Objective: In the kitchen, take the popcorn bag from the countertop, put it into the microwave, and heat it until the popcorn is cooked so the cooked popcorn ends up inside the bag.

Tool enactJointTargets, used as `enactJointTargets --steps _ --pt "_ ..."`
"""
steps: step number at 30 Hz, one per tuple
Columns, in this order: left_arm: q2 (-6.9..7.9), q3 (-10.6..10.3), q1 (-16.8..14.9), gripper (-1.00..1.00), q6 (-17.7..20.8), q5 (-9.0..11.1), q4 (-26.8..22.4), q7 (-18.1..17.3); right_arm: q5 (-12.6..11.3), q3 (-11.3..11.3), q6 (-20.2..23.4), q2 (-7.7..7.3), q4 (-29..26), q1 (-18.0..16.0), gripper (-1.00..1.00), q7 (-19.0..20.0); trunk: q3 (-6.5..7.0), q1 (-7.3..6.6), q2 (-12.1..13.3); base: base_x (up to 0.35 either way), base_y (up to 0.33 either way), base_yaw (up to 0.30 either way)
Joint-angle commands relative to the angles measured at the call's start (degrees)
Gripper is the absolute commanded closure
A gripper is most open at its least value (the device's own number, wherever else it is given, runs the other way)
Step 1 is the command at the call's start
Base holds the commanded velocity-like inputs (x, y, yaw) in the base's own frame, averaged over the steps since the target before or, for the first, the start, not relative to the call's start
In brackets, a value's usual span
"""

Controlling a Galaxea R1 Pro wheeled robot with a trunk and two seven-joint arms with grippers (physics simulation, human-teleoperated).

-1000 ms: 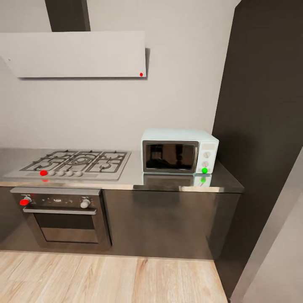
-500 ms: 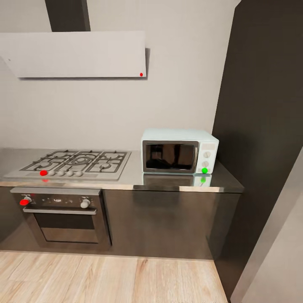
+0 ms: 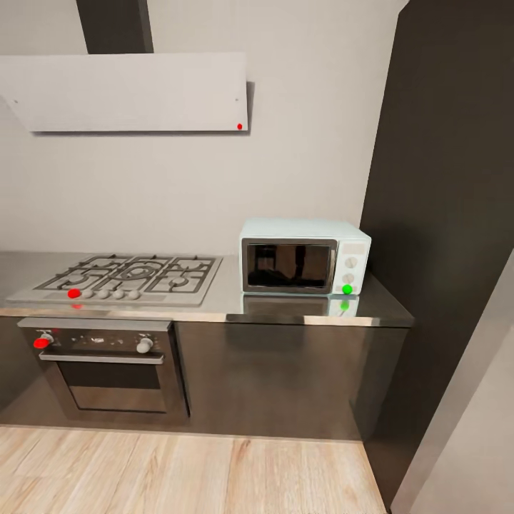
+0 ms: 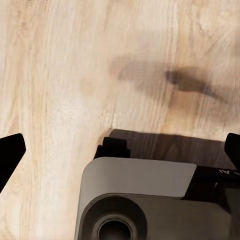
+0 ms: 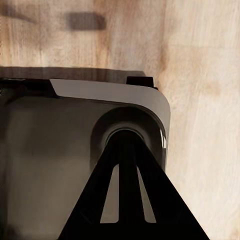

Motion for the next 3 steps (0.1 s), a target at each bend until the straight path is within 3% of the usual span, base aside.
enactJointTargets --steps 1,3 --pt "-0.02 -0.6 0.0 -1.0 -0.1 0.4 -0.1 0.2 0.5 -0.5 -0.3 -0.07 0.1 -0.1 1.0 0.1 -0.06 0.0 0.0 0.0 0.0 0.0" --pt "0.0 -0.5 0.0 -1.0 -0.1 0.4 -0.1 0.2 0.5 -0.5 -0.3 -0.03 0.1 -0.1 1.0 0.1 -0.06 0.0 0.0 0.0 0.0 0.0"
